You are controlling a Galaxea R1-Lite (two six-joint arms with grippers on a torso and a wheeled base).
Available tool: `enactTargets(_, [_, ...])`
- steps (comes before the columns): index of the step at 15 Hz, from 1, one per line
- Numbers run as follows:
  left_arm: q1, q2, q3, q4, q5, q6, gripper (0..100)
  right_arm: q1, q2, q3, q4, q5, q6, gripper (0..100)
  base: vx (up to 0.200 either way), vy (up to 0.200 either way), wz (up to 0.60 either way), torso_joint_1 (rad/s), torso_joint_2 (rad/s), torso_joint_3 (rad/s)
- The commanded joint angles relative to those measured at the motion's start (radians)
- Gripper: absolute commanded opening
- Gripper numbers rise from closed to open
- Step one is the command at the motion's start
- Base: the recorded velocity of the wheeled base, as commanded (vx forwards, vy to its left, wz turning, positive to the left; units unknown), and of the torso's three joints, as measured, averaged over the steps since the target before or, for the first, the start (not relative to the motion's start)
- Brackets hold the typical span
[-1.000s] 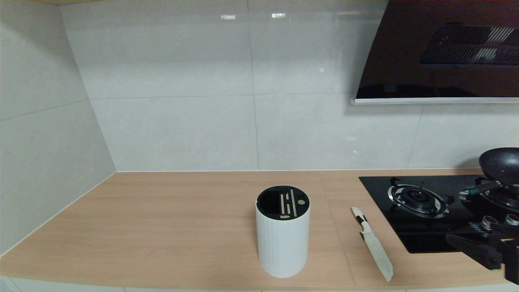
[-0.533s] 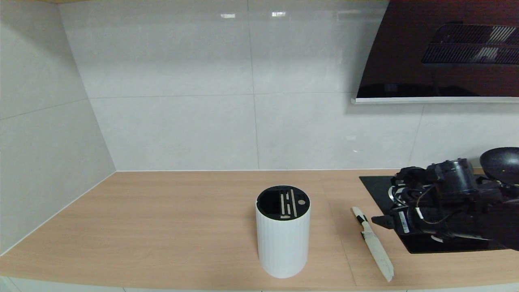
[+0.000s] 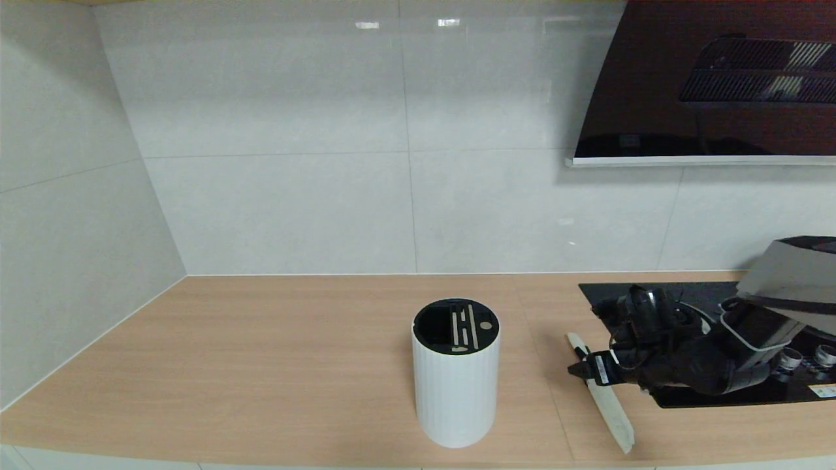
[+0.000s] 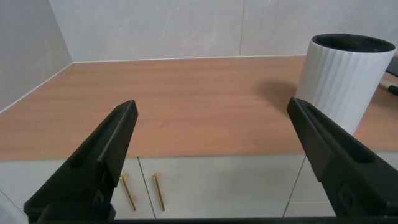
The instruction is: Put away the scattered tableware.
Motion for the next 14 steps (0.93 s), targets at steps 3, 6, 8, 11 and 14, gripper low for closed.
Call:
enactTargets(3, [0.001, 0.0, 0.0, 0.0, 0.0, 0.0, 100, -0.014, 0.098, -0.036, -0.003, -0.025, 0.001, 100, 0.0, 0.0, 0.0, 0.0, 0.0, 0.0])
enactTargets(6, [0.001, 0.0, 0.0, 0.0, 0.0, 0.0, 100, -0.023, 0.13, -0.059, -0.003, -0.028, 0.009, 100, 0.0, 0.0, 0.0, 0.0, 0.0, 0.0])
enactTargets(8, [-0.001, 0.0, 0.0, 0.0, 0.0, 0.001, 100, -0.031, 0.146, -0.081, -0.001, -0.028, 0.012, 100, 0.0, 0.0, 0.0, 0.0, 0.0, 0.0])
enactTargets(11, [0.001, 0.0, 0.0, 0.0, 0.0, 0.0, 100, -0.032, 0.161, -0.087, -0.001, -0.032, 0.012, 100, 0.0, 0.0, 0.0, 0.0, 0.0, 0.0])
enactTargets(14, [0.001, 0.0, 0.0, 0.0, 0.001, 0.001, 100, -0.032, 0.178, -0.101, -0.001, -0.047, 0.011, 100, 0.0, 0.0, 0.0, 0.0, 0.0, 0.0])
